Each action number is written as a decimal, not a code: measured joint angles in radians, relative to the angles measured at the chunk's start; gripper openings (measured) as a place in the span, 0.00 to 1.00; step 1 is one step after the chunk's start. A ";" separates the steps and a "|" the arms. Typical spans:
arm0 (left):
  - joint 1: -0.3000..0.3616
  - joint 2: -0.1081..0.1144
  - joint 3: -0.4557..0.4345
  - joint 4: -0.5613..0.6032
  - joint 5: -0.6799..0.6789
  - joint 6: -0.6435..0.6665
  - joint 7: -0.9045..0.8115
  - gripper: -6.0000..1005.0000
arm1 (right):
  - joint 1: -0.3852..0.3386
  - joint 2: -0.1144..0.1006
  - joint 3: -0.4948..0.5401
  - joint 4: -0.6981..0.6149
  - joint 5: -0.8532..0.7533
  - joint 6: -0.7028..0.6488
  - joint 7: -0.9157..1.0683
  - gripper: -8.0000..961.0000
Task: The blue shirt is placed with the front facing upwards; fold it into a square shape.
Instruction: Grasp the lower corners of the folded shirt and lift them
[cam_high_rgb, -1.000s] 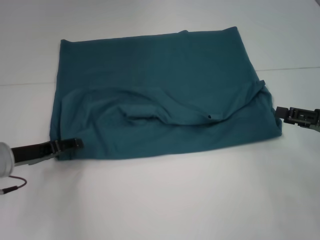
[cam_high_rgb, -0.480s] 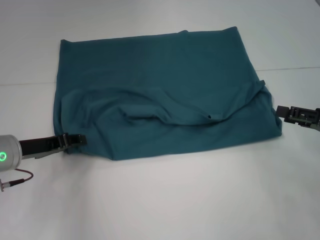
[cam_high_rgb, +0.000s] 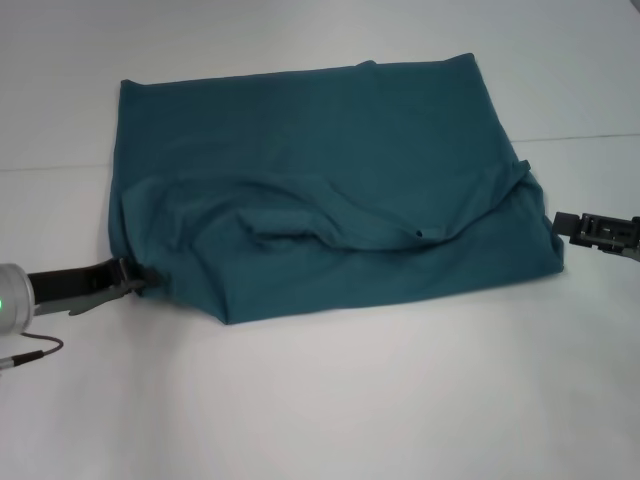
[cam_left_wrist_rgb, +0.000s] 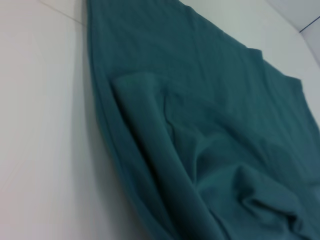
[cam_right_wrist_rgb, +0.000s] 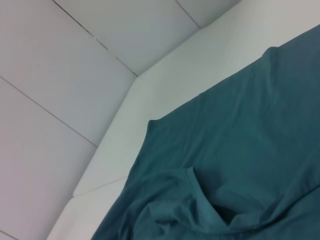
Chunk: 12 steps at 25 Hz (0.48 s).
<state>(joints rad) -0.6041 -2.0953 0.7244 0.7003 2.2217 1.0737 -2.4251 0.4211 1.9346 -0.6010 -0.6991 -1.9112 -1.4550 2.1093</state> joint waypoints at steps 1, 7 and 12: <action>-0.001 0.004 -0.009 -0.001 -0.007 0.020 -0.002 0.28 | 0.002 -0.002 -0.001 0.000 -0.008 0.001 0.001 0.58; -0.012 0.031 -0.098 -0.014 -0.015 0.134 -0.002 0.05 | 0.027 -0.007 0.005 -0.001 -0.083 0.007 0.013 0.58; -0.012 0.040 -0.118 -0.035 -0.010 0.150 0.002 0.03 | 0.047 -0.016 0.001 -0.001 -0.109 0.011 0.031 0.57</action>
<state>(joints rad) -0.6158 -2.0552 0.6061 0.6648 2.2118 1.2234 -2.4235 0.4678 1.9185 -0.6001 -0.6998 -2.0203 -1.4439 2.1401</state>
